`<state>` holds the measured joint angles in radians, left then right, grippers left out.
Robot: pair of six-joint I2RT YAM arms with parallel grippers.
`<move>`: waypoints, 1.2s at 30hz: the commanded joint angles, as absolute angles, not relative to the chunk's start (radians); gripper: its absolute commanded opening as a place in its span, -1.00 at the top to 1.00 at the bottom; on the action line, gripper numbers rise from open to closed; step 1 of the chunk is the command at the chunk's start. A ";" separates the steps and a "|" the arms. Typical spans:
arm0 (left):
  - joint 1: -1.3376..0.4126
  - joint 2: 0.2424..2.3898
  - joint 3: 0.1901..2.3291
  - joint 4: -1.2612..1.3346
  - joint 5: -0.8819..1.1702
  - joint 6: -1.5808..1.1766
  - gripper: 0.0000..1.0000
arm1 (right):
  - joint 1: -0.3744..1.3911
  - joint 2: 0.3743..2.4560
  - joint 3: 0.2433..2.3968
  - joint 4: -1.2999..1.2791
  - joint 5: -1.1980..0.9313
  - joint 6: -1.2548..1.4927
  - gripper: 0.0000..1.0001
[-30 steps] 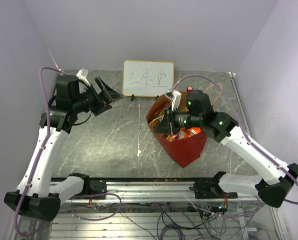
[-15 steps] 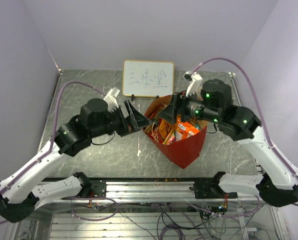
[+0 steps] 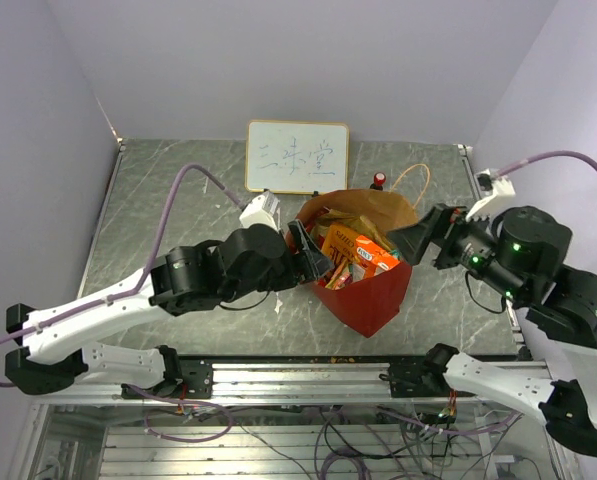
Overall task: Take the snacks out of the paper bag
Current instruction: Move the paper bag to the center of the board.
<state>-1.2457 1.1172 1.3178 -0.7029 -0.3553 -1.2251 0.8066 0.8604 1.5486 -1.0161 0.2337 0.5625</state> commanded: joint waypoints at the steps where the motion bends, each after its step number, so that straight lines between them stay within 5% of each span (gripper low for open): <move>1: -1.252 1.168 1.426 -0.877 -0.524 -1.226 -0.74 | 0.810 0.823 1.545 -1.058 0.316 0.637 -0.82; 8: -1.250 1.139 1.316 -0.645 -0.491 -1.176 -0.74 | 0.810 0.797 1.534 -1.088 0.350 0.662 -0.81; 17: -1.186 1.251 1.356 -0.540 -0.345 -1.108 -0.33 | 0.809 0.801 1.517 -1.080 0.353 0.663 -0.80; 25: -1.065 1.250 1.267 -0.394 -0.192 -1.113 -0.19 | 0.809 0.817 1.511 -1.074 0.336 0.659 -0.80; 27: -1.031 1.252 1.263 -0.369 -0.153 -1.101 -0.07 | 0.810 0.816 1.509 -1.077 0.333 0.661 -0.80; 31: -0.987 1.256 1.287 -0.392 -0.129 -1.086 0.52 | 0.809 0.817 1.512 -1.082 0.334 0.662 -0.80; 36: -0.923 1.228 1.325 -0.455 -0.113 -1.057 0.85 | 0.809 0.845 1.522 -1.077 0.325 0.640 -0.80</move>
<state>-0.9649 1.2591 1.2709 -0.4419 -0.1585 -1.0935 0.8066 0.8219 1.5135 -1.0756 0.3244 0.6533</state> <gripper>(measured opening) 0.136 0.904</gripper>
